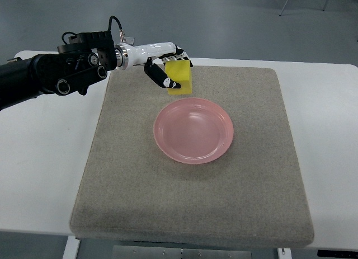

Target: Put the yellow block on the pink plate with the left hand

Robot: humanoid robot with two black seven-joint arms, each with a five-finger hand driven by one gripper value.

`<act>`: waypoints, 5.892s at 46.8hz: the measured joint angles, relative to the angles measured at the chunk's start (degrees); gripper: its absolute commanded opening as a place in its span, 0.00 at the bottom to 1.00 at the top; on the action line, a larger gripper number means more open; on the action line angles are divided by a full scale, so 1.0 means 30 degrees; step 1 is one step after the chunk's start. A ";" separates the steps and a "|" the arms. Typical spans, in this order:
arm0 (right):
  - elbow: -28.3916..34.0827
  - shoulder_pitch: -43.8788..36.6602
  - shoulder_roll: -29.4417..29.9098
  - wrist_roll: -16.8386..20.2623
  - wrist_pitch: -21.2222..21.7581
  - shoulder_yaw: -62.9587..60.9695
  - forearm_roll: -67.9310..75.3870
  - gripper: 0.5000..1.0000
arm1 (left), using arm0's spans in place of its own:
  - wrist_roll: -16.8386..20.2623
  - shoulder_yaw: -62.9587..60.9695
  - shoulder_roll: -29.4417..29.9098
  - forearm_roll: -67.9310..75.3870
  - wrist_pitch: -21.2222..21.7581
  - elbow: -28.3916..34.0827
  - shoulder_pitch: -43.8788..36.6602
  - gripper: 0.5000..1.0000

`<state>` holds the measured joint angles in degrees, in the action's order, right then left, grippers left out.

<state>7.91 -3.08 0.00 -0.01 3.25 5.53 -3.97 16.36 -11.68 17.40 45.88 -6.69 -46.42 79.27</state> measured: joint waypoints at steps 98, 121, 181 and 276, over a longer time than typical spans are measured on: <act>0.0000 0.0002 0.0000 0.0004 0.0001 0.0001 -0.0007 0.85 | -0.0093 -0.0227 0.0146 0.0145 -0.1813 -0.2895 -0.1206 0.86; -0.0001 0.0002 0.0000 0.0005 0.0001 0.0001 -0.0007 0.85 | -0.0092 0.0716 0.0452 -0.0061 -0.1697 -0.2579 -0.0828 0.92; 0.0000 0.0000 0.0000 0.0003 0.0000 0.0001 -0.0008 0.85 | -0.0333 0.2720 -0.1028 -0.3205 0.0126 0.9394 -0.2457 0.87; 0.0000 0.0002 0.0000 0.0004 0.0001 0.0001 -0.0012 0.85 | -0.1385 1.1898 -0.2873 -1.6890 -0.2047 1.1662 -0.6353 0.92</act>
<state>7.91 -3.08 0.00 0.00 3.26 5.54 -4.01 12.21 24.01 8.79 -4.79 -12.83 -11.44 60.21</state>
